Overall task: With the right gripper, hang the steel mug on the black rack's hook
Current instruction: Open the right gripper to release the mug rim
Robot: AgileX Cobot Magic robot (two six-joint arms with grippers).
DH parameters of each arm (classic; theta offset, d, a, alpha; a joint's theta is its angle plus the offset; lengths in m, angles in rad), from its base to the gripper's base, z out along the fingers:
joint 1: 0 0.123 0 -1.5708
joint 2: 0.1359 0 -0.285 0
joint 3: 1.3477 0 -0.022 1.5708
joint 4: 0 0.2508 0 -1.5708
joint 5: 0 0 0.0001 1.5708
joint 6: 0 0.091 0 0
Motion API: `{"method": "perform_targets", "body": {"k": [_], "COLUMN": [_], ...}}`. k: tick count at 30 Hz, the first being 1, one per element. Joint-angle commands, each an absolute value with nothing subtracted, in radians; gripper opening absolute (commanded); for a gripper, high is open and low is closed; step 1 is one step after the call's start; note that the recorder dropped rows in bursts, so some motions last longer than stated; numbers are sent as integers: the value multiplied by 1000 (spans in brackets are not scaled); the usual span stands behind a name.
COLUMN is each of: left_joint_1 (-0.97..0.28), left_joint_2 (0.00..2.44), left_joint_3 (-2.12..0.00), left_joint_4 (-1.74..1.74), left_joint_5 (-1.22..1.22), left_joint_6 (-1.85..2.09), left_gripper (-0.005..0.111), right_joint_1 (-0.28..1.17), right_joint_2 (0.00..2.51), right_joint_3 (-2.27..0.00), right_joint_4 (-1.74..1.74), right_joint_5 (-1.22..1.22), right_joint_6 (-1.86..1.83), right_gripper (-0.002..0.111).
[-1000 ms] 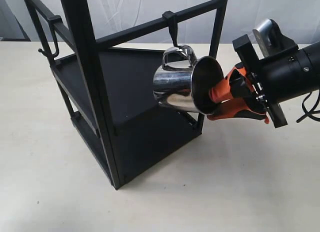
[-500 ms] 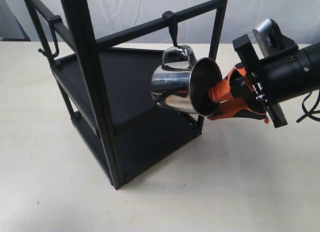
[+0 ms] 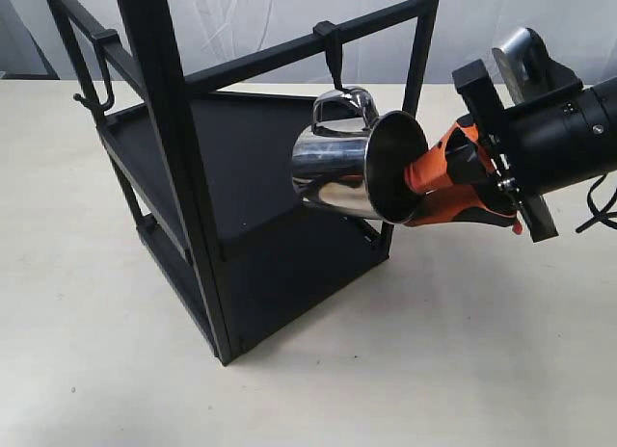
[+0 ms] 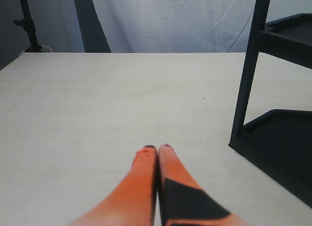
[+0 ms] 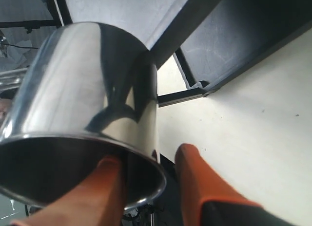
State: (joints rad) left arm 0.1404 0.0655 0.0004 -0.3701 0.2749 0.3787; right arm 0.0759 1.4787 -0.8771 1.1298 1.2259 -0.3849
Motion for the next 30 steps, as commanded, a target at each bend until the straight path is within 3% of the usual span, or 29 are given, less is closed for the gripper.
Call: {"method": "perform_targets", "body": {"k": [1, 6, 30], "left_joint_1": [136, 136, 136], "left_joint_2": [58, 58, 58], "left_joint_3": [0, 0, 0], "left_joint_4": [-388, -388, -388], "left_joint_5": [263, 263, 263], "left_joint_6": [380, 380, 380], "left_gripper": [2, 2, 2], "right_joint_1": [70, 70, 70], "right_joint_2": [1470, 1470, 1370], "right_joint_3": [-873, -873, -873], "right_joint_4": [1130, 1126, 1059], "right_joint_5": [1221, 1221, 1221], "right_joint_6": [-391, -391, -365], "right_gripper": [35, 50, 47]}}
